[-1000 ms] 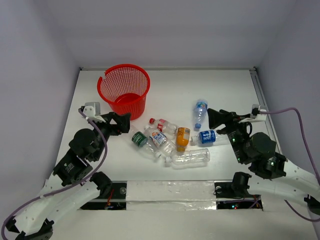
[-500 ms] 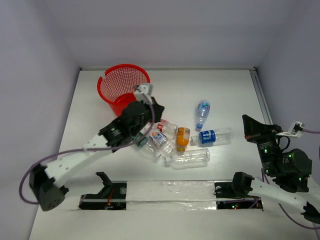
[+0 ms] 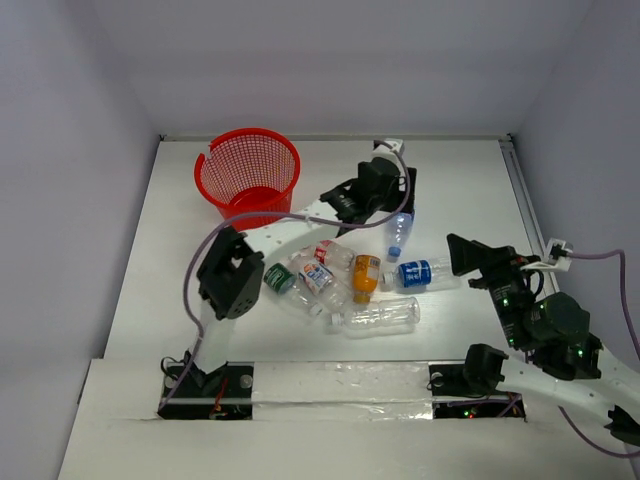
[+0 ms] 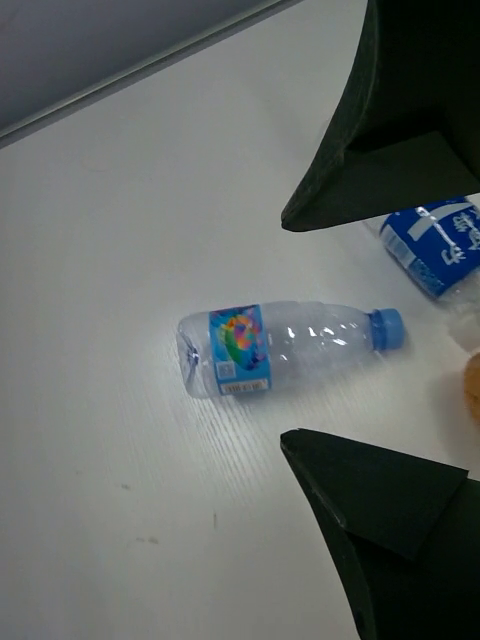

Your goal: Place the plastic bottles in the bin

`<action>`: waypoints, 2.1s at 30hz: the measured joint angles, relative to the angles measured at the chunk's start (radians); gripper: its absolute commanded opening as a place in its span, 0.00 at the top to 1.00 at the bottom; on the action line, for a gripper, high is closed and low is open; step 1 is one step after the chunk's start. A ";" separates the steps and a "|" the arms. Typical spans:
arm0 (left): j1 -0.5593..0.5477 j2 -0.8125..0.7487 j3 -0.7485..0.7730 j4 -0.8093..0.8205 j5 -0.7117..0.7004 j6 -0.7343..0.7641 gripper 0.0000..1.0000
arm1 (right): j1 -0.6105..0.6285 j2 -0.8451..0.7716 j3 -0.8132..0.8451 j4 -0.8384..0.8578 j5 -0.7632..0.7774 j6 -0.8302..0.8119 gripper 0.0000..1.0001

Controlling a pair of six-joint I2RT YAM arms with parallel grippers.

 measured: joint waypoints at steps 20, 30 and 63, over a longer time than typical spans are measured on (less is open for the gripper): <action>-0.046 0.512 0.552 -0.302 -0.106 0.075 0.15 | 0.000 -0.030 -0.026 -0.023 -0.075 0.024 0.06; -0.054 0.606 0.616 -0.293 -0.125 0.097 0.39 | 0.000 -0.031 -0.034 -0.116 -0.083 0.120 0.09; 0.026 -0.845 -0.558 0.529 -0.193 0.118 0.49 | -0.175 0.326 0.004 -0.683 -0.112 0.773 0.04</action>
